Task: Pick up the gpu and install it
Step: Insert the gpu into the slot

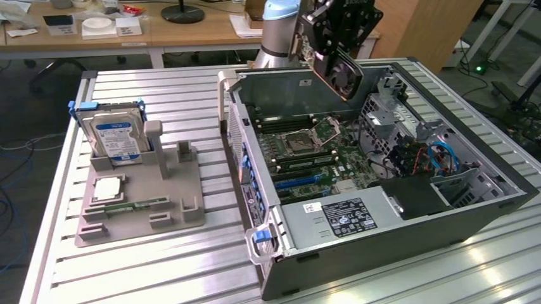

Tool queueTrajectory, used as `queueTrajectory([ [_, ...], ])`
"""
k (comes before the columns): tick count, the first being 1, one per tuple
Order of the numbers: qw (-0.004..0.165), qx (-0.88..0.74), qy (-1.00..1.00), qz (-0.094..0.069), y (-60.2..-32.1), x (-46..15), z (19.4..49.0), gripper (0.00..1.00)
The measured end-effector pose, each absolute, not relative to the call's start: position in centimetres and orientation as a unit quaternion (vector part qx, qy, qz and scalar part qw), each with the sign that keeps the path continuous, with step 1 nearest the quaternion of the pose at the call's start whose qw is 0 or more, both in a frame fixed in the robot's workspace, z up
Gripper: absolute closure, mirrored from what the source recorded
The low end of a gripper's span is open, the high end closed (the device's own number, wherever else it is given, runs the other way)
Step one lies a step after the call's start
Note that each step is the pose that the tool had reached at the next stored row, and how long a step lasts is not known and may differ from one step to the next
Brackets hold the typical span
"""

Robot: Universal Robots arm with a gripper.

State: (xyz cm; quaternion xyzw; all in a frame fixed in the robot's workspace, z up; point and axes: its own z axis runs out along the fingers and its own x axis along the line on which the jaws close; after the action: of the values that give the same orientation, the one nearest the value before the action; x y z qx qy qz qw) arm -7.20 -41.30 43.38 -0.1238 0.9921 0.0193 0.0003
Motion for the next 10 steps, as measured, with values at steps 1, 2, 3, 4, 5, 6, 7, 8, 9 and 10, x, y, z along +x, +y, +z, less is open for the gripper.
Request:
queueTrajectory([
  [1, 0.000, -0.129, 0.991, 0.019, -41.30, -7.20, 43.38, 0.72],
  [2, 0.000, -0.134, 0.991, 0.019, -41.30, -7.21, 43.38, 0.72],
  [3, 0.000, -0.139, 0.990, 0.019, -41.30, -7.22, 43.38, 0.72],
  [4, 0.000, -0.144, 0.989, 0.019, -41.30, -7.23, 43.38, 0.72],
  [5, 0.000, -0.150, 0.989, 0.019, -41.30, -7.24, 43.38, 0.72],
  [6, 0.000, -0.156, 0.988, 0.019, -41.30, -7.25, 43.37, 0.72],
  [7, 0.000, -0.162, 0.987, 0.019, -41.30, -7.26, 43.37, 0.72],
  [8, -0.001, -0.168, 0.986, 0.019, -41.30, -7.28, 43.37, 0.72],
  [9, -0.001, -0.174, 0.985, 0.019, -41.30, -7.29, 43.37, 0.72],
  [10, -0.001, -0.180, 0.983, 0.019, -41.30, -7.29, 43.37, 0.72],
])
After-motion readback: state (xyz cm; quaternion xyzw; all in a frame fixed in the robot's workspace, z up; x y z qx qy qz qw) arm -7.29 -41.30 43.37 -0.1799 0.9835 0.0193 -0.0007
